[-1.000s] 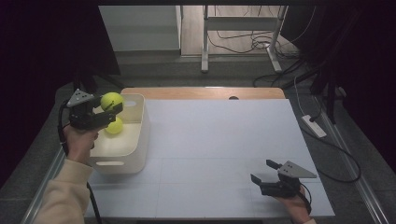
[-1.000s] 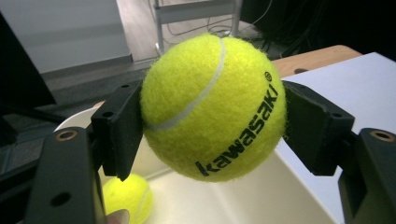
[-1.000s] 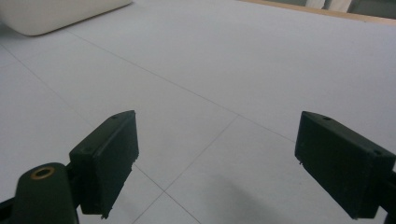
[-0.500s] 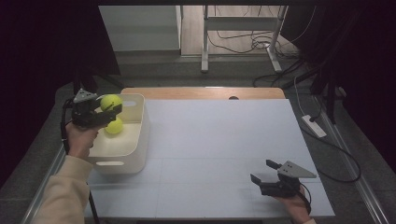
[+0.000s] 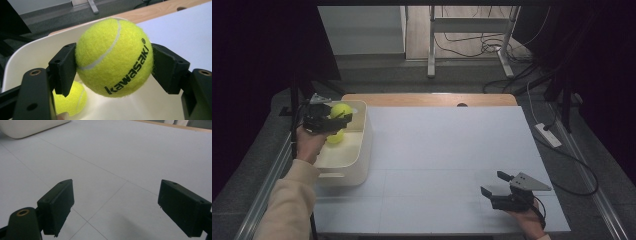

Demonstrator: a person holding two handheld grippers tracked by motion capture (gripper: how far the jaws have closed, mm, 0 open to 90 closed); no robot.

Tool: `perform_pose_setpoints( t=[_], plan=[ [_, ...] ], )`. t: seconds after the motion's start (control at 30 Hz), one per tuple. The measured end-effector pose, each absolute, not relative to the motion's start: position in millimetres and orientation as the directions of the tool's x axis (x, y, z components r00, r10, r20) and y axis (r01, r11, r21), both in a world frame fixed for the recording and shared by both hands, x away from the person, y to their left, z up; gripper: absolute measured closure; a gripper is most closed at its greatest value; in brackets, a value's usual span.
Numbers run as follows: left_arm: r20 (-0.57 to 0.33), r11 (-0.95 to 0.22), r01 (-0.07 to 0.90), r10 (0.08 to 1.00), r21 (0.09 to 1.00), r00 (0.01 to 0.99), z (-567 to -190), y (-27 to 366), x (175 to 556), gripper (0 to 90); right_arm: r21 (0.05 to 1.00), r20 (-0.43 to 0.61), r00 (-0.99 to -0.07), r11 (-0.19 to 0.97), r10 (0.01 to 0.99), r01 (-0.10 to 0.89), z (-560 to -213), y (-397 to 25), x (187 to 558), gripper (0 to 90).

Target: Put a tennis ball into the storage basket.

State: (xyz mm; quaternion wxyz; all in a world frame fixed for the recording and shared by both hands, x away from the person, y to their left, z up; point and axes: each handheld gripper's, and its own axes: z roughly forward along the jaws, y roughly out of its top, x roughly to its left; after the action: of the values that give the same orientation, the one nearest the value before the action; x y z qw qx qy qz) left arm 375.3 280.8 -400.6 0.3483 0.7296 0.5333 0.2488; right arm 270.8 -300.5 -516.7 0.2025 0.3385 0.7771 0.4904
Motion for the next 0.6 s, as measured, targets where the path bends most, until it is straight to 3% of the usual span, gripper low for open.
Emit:
perform_pose_setpoints(
  t=[0.6],
  plan=[
    [-0.014,-0.202,0.640,0.949,0.742,0.315,-407.0,280.1,382.2,26.8,0.899,0.017,-0.687,0.290,0.726,0.328,-516.7,-300.6,270.7,13.3]
  ],
)
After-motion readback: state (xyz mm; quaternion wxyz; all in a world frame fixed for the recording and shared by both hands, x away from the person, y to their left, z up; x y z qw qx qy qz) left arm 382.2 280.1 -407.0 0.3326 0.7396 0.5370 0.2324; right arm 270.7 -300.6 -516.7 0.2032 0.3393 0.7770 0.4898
